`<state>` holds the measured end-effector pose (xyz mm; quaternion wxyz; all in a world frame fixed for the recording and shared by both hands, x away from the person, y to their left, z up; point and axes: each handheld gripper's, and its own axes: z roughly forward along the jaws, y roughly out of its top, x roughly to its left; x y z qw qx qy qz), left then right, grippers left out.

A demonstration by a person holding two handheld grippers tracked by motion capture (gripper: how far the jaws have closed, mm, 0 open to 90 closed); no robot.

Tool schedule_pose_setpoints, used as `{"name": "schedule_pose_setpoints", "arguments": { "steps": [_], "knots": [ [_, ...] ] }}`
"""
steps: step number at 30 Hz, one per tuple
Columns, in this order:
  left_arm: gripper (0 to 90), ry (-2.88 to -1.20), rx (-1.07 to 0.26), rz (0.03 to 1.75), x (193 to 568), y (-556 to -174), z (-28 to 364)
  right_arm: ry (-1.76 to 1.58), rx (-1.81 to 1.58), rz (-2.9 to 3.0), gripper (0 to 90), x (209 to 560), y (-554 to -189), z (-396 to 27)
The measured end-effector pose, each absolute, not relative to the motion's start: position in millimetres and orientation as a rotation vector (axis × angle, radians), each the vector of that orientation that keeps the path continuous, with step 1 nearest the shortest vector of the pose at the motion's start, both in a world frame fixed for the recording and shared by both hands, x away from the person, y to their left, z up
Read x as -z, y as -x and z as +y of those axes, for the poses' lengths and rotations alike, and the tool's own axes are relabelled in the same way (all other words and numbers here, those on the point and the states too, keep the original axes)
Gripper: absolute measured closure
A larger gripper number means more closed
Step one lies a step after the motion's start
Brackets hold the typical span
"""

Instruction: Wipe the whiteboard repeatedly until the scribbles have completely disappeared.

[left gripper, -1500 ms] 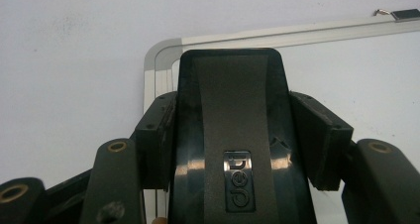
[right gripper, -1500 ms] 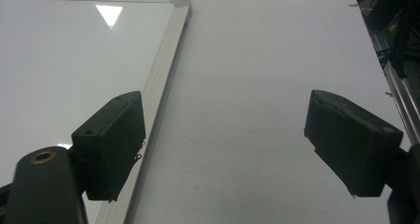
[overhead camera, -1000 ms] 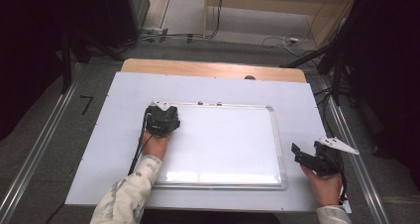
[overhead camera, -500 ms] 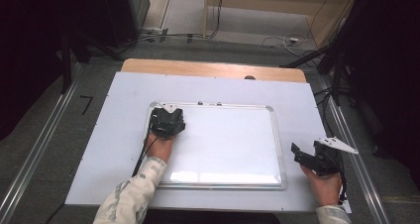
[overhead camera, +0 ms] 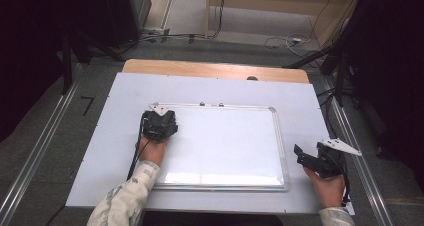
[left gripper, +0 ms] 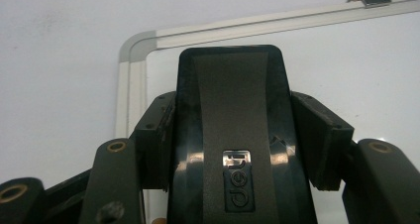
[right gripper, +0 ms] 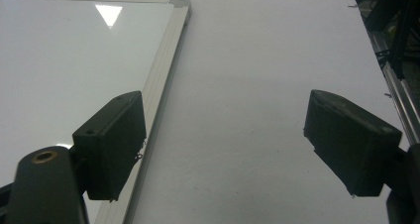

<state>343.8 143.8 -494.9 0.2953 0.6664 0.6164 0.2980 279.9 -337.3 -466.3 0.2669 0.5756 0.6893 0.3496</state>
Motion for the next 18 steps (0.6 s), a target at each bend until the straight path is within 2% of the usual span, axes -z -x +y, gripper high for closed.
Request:
{"name": "schedule_pose_setpoints", "arguments": {
  "steps": [18],
  "knots": [
    [40.9, -1.767, -0.810, 1.665, 495.0, -336.2, 154.0, -1.559, -0.946, 1.857, 15.0, 466.3, -279.9, -338.0]
  ]
}}
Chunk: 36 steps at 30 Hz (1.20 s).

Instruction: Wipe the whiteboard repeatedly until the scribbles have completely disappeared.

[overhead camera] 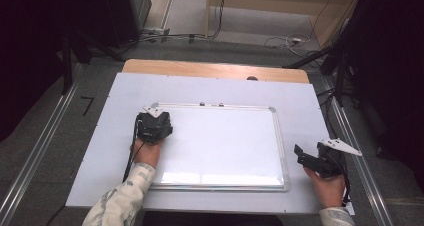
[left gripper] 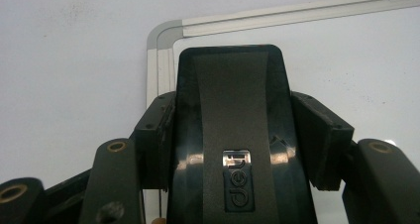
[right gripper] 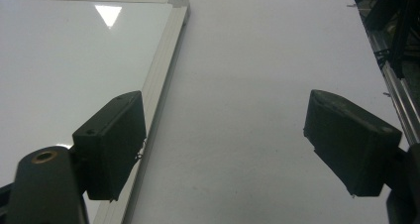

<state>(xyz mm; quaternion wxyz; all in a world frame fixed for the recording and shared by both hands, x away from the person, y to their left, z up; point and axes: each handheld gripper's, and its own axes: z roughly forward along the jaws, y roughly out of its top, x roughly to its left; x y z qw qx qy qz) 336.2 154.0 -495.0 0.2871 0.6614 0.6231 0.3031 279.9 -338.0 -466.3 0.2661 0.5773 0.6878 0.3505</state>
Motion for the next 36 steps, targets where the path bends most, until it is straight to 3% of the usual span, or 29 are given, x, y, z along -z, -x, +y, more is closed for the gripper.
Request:
{"name": "schedule_pose_setpoints", "arguments": {
  "steps": [36],
  "knots": [
    [40.9, -1.800, -0.794, 1.615, 496.3, -315.8, 138.3, -1.554, -0.935, 1.875, 15.2, 467.9, -283.4, -332.0]
  ]
}}
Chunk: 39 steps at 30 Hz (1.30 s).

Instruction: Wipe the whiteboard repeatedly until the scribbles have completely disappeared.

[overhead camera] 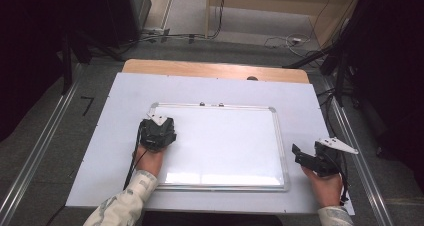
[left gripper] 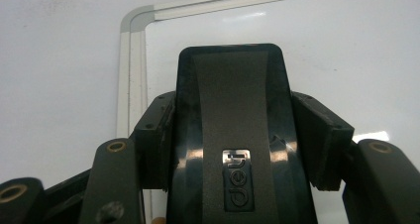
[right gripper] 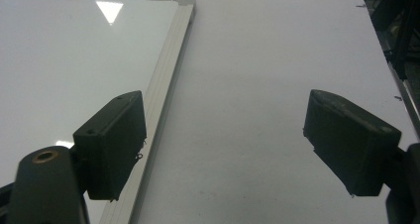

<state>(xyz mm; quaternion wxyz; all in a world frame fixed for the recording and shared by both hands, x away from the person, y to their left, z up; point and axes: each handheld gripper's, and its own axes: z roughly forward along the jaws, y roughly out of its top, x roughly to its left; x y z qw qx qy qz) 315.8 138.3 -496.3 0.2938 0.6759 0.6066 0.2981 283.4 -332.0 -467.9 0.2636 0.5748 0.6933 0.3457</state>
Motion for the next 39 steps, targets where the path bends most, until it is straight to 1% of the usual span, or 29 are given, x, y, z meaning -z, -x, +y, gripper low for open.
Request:
{"name": "schedule_pose_setpoints", "arguments": {
  "steps": [10, 22, 31, 39],
  "knots": [
    [40.9, -1.814, -0.776, 1.588, 496.5, -308.2, 125.6, -1.547, -0.934, 1.884, 15.3, 468.8, -285.1, -330.7],
    [40.9, -1.870, -0.741, 1.504, 496.9, -292.0, 109.8, -1.545, -0.935, 1.881, 15.3, 468.2, -284.8, -330.3],
    [40.8, -1.875, -0.721, 1.497, 497.0, -285.6, 123.4, -1.552, -0.932, 1.881, 15.3, 468.8, -285.1, -331.5],
    [40.8, -1.836, -0.750, 1.563, 496.9, -300.6, 147.4, -1.538, -0.928, 1.883, 15.3, 468.4, -284.7, -330.3]
  ]
}}
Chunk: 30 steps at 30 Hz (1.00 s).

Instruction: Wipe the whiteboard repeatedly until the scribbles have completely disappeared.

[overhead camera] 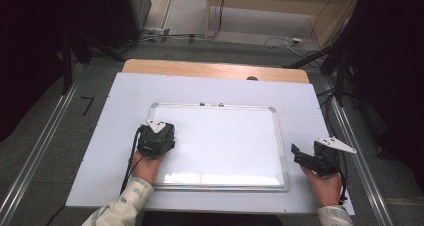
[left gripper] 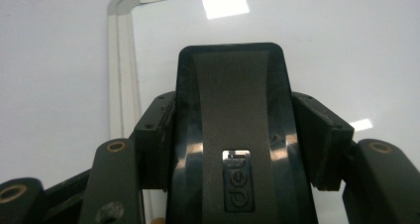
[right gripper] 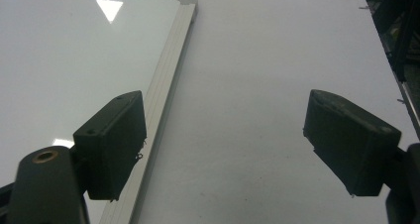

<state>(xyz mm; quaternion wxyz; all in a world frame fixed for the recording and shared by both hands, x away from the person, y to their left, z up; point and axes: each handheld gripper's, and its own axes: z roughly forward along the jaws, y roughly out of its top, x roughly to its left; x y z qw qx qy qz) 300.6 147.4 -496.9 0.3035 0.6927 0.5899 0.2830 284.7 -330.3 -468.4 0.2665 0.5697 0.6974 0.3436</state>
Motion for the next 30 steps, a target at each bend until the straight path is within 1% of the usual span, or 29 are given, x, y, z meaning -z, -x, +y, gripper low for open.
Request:
{"name": "schedule_pose_setpoints", "arguments": {
  "steps": [5, 11, 21, 30],
  "knots": [
    [40.9, -1.802, -0.755, 1.597, 496.7, -313.8, 153.8, -1.534, -0.926, 1.879, 15.3, 467.5, -284.1, -330.6],
    [40.9, -1.787, -0.776, 1.622, 496.7, -321.8, 151.7, -1.541, -0.926, 1.874, 15.3, 467.5, -283.4, -332.1],
    [40.9, -1.807, -0.756, 1.584, 497.7, -299.2, 131.8, -1.534, -0.922, 1.873, 15.3, 467.0, -283.5, -330.4],
    [41.0, -1.805, -0.751, 1.587, 498.1, -284.0, 123.9, -1.534, -0.923, 1.873, 15.3, 466.4, -282.4, -330.6]
  ]
}}
